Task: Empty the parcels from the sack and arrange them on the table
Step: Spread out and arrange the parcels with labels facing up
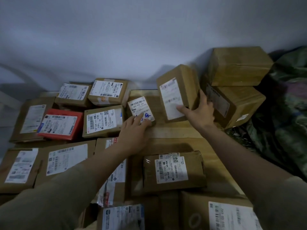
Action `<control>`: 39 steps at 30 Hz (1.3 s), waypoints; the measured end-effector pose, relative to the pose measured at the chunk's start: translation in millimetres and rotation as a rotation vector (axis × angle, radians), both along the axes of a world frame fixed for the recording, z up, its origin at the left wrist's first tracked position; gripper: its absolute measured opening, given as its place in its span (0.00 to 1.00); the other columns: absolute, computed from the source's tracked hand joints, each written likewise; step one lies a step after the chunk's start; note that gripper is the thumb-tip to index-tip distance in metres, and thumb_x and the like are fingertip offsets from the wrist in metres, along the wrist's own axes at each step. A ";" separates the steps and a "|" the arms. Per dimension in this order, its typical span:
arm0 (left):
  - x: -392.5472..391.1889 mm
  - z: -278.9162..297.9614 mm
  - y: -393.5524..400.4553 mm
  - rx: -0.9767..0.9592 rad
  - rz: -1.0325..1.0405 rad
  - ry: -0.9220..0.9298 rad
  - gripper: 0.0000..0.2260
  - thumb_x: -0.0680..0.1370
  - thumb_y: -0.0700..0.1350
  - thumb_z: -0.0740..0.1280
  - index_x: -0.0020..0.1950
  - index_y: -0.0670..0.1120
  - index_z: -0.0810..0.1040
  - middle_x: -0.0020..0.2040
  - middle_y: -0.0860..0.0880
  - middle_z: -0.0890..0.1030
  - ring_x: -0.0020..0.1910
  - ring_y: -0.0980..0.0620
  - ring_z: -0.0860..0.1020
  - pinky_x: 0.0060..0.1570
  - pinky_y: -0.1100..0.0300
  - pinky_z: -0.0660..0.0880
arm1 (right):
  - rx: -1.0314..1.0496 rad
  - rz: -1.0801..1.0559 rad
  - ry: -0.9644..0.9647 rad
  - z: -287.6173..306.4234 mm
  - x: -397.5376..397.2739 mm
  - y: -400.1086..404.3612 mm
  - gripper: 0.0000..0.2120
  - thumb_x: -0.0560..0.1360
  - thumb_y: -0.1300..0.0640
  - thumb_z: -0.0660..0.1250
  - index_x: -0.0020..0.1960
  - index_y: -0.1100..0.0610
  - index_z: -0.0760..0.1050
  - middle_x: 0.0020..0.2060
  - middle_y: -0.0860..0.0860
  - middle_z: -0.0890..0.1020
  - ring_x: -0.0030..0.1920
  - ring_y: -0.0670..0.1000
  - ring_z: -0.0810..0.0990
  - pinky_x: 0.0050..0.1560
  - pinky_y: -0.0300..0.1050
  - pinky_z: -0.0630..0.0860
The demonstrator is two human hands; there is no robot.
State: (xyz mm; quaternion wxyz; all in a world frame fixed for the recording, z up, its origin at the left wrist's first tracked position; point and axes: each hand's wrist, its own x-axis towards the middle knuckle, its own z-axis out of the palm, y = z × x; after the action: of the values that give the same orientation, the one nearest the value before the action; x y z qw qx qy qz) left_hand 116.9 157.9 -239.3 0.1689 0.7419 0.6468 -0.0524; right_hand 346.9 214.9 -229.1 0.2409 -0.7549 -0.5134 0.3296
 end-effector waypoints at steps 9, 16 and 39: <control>-7.5 -9.2 23.5 -0.027 -0.307 0.394 0.28 0.80 0.51 0.60 0.79 0.56 0.56 0.81 0.46 0.48 0.78 0.39 0.51 0.76 0.44 0.51 | -0.215 -0.105 0.439 -14.4 13.1 -20.7 0.29 0.75 0.49 0.71 0.73 0.50 0.65 0.62 0.50 0.73 0.58 0.54 0.74 0.50 0.55 0.82; -21.6 -0.9 53.5 -0.056 -0.136 0.459 0.27 0.79 0.51 0.61 0.77 0.46 0.63 0.78 0.44 0.58 0.76 0.40 0.57 0.75 0.43 0.53 | -0.206 -0.070 0.543 -14.7 -27.3 7.7 0.27 0.79 0.62 0.65 0.76 0.52 0.64 0.59 0.55 0.77 0.54 0.56 0.80 0.54 0.50 0.82; 114.3 82.6 53.2 -0.050 0.229 -0.704 0.27 0.80 0.57 0.62 0.76 0.48 0.65 0.74 0.49 0.67 0.72 0.48 0.66 0.68 0.53 0.65 | 0.165 -0.538 -0.019 65.2 108.5 41.1 0.45 0.73 0.29 0.59 0.78 0.58 0.55 0.74 0.60 0.65 0.74 0.62 0.62 0.73 0.59 0.55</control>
State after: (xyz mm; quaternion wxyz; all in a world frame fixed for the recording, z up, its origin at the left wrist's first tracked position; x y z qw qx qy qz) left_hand 231.2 211.1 -156.7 0.4039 0.6330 0.6263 0.2095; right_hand 455.4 256.0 -163.9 0.3754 -0.8450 -0.3218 0.2038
